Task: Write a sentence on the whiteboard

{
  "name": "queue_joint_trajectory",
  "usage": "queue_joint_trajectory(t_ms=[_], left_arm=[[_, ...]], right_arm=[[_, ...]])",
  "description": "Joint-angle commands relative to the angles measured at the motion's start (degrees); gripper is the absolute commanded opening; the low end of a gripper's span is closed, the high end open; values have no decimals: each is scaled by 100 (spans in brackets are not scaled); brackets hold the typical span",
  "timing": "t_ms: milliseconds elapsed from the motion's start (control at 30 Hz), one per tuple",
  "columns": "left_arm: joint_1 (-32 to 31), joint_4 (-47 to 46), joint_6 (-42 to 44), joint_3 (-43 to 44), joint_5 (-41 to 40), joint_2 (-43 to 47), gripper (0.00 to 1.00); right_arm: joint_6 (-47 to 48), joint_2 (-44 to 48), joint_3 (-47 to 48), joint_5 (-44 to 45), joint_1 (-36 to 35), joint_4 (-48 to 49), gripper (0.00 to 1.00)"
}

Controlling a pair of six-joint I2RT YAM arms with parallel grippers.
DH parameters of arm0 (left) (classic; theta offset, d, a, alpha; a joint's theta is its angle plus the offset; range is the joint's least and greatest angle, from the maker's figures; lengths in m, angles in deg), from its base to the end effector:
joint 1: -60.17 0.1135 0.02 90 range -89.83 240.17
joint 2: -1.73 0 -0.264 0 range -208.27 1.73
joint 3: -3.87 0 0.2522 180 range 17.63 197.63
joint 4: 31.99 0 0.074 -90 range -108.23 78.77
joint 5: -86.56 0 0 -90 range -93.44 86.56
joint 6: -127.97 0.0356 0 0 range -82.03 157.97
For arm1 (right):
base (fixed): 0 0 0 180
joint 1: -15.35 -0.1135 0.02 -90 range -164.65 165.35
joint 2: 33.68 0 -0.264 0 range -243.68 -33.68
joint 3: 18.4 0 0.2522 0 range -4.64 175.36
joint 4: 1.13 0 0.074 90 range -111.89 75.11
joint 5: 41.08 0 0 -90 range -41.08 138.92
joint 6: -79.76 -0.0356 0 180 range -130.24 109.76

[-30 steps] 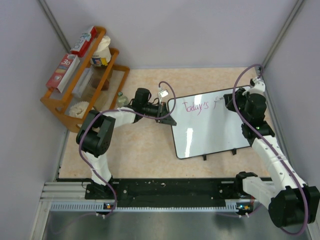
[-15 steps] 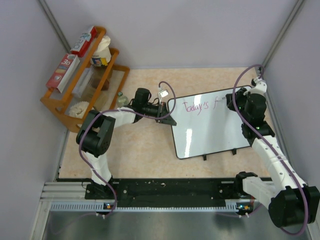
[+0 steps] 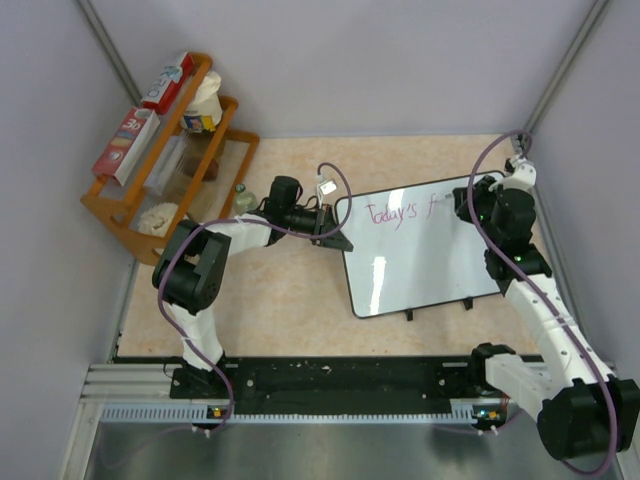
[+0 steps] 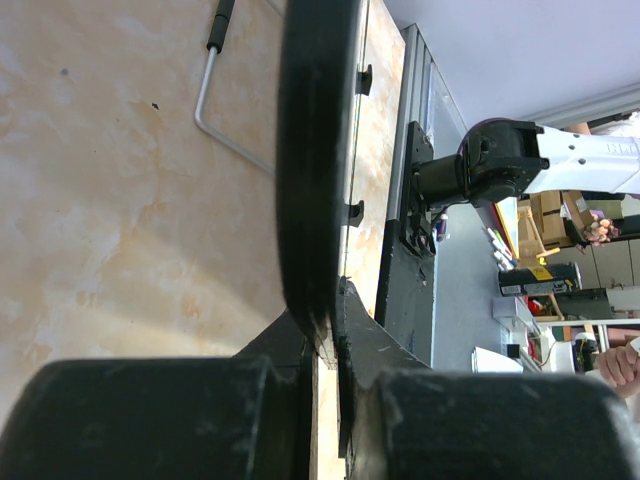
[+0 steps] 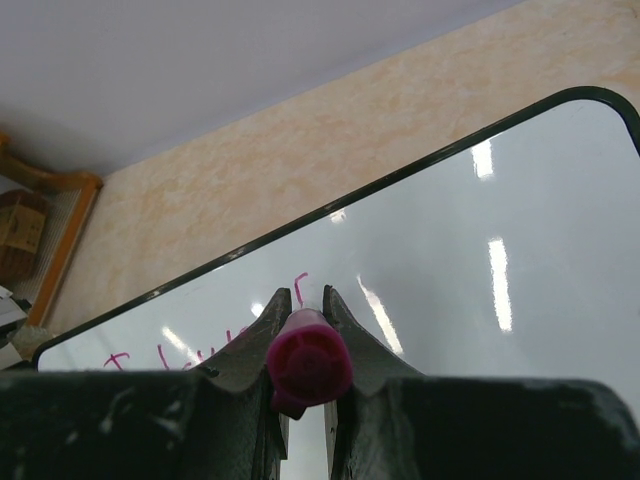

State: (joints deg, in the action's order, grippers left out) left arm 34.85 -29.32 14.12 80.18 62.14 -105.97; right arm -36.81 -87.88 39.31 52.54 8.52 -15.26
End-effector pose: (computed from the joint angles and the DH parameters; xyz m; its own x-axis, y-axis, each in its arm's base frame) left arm 0.3378 -0.1957 0.1840 -0.8102 0.1984 -0.5515 0.5807 0.1436 -0.8014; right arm 0.2236 0.0245 0.3229 -0.1892 0.4269 -0.8843 0.0308 0.9027 0.4292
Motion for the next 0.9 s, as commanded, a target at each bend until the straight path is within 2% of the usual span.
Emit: queue_joint_trajectory(t_ms=[0, 867], left_arm=[[-131, 424, 628, -208, 51, 118, 0], [-122, 424, 619, -216, 51, 144, 0]], right_arm=[[20, -153, 193, 69, 59, 177, 0], [152, 225, -369, 51, 59, -201, 0]])
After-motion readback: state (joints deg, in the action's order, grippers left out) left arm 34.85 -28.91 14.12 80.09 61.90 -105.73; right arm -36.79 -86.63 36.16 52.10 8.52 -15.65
